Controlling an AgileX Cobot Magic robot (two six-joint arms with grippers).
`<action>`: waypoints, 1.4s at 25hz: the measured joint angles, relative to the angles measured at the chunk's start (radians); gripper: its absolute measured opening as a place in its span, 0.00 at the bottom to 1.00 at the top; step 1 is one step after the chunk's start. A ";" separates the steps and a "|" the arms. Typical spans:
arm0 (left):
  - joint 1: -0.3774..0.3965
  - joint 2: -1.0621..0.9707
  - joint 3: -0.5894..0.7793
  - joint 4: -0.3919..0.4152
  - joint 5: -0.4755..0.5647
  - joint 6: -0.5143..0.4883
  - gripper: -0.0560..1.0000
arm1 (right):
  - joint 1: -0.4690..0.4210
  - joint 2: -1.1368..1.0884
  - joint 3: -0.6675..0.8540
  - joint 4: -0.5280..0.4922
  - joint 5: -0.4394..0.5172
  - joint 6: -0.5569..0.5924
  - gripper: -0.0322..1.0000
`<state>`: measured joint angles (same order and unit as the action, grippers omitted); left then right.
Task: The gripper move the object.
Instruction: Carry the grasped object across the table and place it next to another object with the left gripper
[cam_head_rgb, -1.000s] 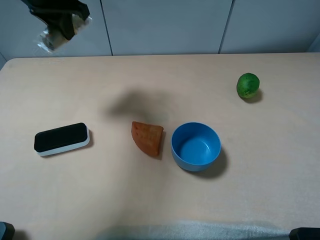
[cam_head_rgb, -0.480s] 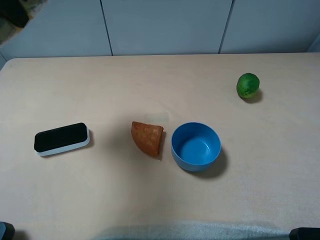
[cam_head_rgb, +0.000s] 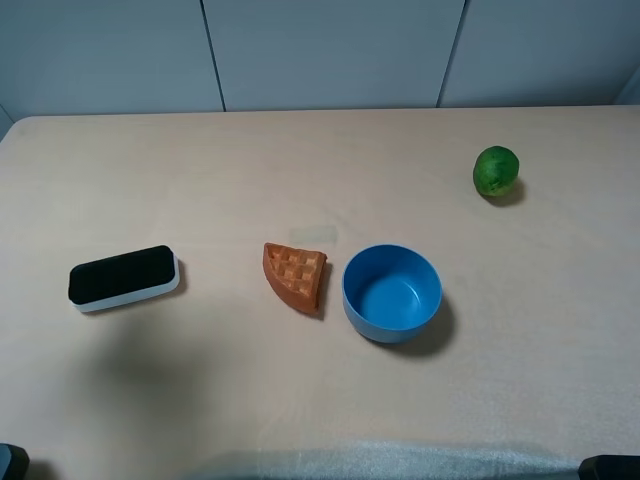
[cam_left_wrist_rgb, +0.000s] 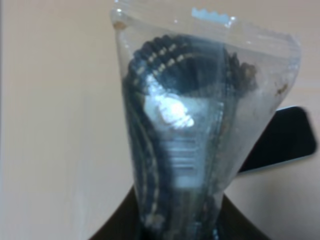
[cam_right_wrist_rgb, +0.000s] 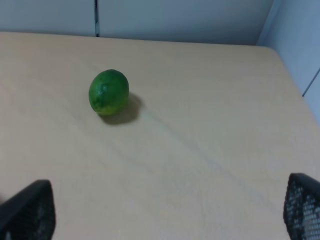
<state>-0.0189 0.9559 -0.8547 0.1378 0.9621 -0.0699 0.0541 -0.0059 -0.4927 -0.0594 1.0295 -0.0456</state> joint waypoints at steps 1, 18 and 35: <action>0.027 -0.035 0.033 0.001 -0.002 -0.008 0.29 | 0.000 0.000 0.000 0.000 0.000 0.000 0.70; 0.087 -0.242 0.266 -0.005 -0.136 -0.026 0.29 | 0.000 0.000 0.000 0.000 0.000 0.000 0.70; 0.087 0.260 0.190 0.018 -0.242 -0.047 0.29 | 0.000 0.000 0.000 0.000 0.000 0.000 0.70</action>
<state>0.0683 1.2158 -0.6643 0.1557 0.7205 -0.1165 0.0541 -0.0059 -0.4927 -0.0594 1.0295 -0.0456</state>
